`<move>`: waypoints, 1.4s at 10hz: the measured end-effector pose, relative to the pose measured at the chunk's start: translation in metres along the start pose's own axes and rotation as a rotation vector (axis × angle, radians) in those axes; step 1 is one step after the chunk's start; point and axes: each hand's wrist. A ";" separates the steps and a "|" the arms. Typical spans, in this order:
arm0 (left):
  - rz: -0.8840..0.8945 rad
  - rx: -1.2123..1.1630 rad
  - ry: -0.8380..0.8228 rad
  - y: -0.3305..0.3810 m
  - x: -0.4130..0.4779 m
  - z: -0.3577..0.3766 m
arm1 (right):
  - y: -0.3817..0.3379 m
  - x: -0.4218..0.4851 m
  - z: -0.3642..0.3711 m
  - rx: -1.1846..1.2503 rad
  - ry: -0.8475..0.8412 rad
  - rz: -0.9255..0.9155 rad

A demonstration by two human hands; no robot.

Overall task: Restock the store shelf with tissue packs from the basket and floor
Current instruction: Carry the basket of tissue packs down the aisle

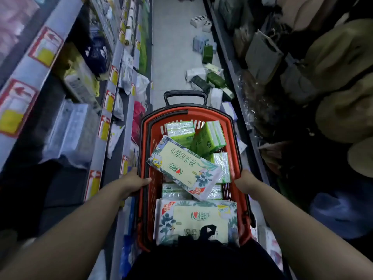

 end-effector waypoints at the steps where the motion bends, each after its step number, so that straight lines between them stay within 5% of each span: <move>1: 0.015 -0.023 0.032 0.043 0.051 -0.020 | -0.042 0.072 -0.024 -0.025 -0.003 -0.060; 4: -0.063 -0.050 0.119 0.223 0.094 -0.060 | -0.176 0.241 -0.109 -0.078 -0.089 -0.085; 9: 0.022 -0.093 0.042 0.501 0.265 -0.211 | -0.386 0.468 -0.178 -0.092 -0.010 0.019; 11: 0.001 -0.132 -0.064 0.562 0.353 -0.261 | -0.459 0.546 -0.215 -0.110 0.018 0.025; 14: -0.013 -0.196 0.076 0.755 0.436 -0.294 | -0.573 0.729 -0.302 -0.105 -0.023 -0.109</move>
Point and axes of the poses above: each hand's wrist, its own x-axis towards the middle knuckle, its own z-axis out of the palm, y = z × x, and after that the axes turned 8 degrees about -z, right-handed
